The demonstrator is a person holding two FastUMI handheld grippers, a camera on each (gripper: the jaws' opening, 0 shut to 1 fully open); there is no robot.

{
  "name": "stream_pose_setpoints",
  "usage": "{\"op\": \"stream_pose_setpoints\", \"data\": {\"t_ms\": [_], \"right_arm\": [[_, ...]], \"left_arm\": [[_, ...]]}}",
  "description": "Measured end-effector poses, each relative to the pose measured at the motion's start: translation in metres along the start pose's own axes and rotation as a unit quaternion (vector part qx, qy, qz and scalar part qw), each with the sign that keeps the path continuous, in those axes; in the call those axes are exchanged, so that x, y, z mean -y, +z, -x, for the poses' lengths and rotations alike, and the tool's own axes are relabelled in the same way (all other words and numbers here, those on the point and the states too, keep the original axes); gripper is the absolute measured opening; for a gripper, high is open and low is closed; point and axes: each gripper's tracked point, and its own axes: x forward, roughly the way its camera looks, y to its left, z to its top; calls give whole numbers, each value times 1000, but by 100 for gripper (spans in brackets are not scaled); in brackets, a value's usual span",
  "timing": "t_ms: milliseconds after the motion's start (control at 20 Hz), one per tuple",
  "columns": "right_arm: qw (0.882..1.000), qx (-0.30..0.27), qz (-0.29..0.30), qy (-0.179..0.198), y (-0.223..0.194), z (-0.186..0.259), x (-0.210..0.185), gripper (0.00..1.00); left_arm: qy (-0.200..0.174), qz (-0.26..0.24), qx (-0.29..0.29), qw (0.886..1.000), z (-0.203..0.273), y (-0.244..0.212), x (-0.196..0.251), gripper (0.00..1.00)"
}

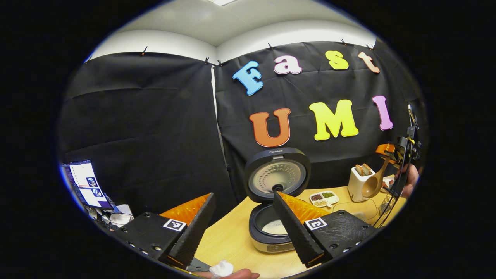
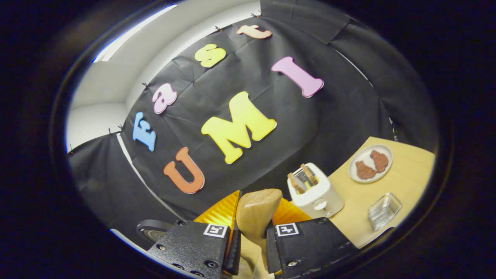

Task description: Close the left gripper, press the button to open the rice cooker; take a wooden spoon from the chopstick holder with the right hand, scoop a spoonful of rice and pour it into the rice cooker, then put the wooden spoon back into the chopstick holder.

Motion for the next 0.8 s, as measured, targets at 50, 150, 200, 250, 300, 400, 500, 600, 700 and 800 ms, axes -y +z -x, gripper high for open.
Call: {"op": "stream_pose_setpoints", "data": {"t_ms": [50,150,200,250,300,400,500,600,700,800], "right_arm": [[1000,4,9,-12,10,-2,19,32],[999,12,19,-32,27,2,52,32],[999,11,24,-43,32,3,69,32],[998,13,30,-54,39,4,86,32],[997,15,36,-63,44,4,101,32],[996,18,47,-78,53,5,128,32],[994,18,54,-89,57,5,151,32],[994,14,54,-98,56,4,169,32],[994,8,49,-102,50,3,184,32],[993,4,44,-107,43,2,197,32]], "left_arm": [[-2,-1,1,1000,1,1,6,95],[-7,-4,0,1000,0,2,17,95],[-9,-3,2,1000,1,4,24,95],[-12,-5,2,1000,0,5,32,96],[-13,-7,3,1000,1,7,38,96],[-16,-10,12,1000,1,12,48,95],[-20,-13,19,1000,0,17,59,91],[-27,-11,18,999,1,17,69,95],[-29,-12,18,999,1,19,76,95],[-30,-16,20,999,1,21,80,95]]}}
